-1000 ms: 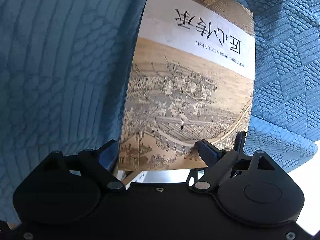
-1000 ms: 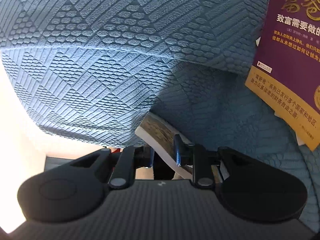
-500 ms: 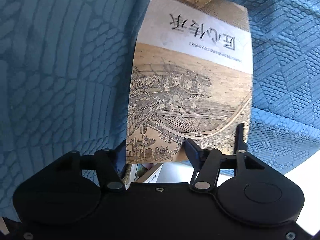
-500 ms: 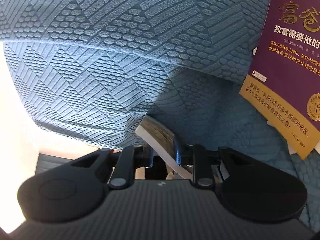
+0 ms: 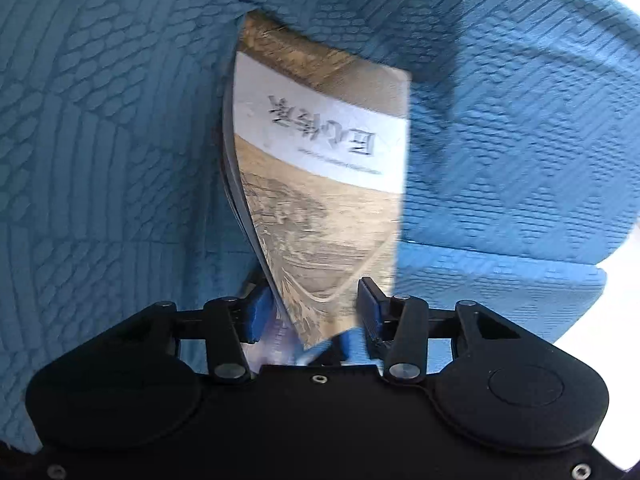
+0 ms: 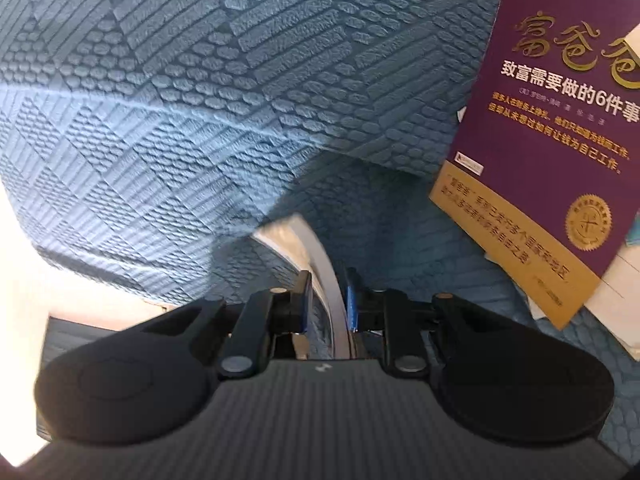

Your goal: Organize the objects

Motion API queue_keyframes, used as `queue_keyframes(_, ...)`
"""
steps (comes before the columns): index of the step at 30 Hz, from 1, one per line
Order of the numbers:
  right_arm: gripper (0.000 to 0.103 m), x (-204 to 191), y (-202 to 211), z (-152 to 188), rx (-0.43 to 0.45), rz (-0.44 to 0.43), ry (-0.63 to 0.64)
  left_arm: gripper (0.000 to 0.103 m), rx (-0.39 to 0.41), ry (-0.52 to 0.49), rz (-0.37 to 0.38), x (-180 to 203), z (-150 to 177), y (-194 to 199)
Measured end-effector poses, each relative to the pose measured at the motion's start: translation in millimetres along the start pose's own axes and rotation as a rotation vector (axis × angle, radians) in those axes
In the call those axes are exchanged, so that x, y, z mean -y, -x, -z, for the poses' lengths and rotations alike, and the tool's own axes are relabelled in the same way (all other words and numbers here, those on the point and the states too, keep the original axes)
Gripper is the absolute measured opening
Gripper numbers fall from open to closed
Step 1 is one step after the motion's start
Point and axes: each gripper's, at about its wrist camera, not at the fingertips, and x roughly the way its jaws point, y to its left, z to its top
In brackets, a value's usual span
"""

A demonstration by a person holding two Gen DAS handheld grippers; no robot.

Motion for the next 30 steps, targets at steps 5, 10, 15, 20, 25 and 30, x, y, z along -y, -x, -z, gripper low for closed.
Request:
queue_keyframes(5, 0.016, -6, 0, 7, 0.0, 0.021, 0.074, 0.034, 0.034, -0.02, -0.063, -11, 5, -6)
queue_keyframes(10, 0.012, -22, 3, 13, 0.008, 0.036, 0.211, 0.018, 0.056, -0.102, -0.092, -3, 13, 11)
queue_keyframes(15, 0.01, -45, 10, 20, -0.003, 0.035, 0.342, 0.018, 0.102, -0.244, -0.086, 28, 19, 34)
queue_keyframes(20, 0.011, -76, 24, 36, 0.003, 0.01, 0.474, 0.018, 0.134, -0.369, -0.035, 56, 30, 63)
queue_keyframes(25, 0.015, -91, 43, 51, 0.024, -0.038, 0.506, 0.018, 0.133, -0.42, 0.033, 73, 35, 89)
queue_keyframes(30, 0.017, -90, 73, 68, 0.033, -0.066, 0.473, 0.018, 0.092, -0.458, 0.032, 73, 46, 105)
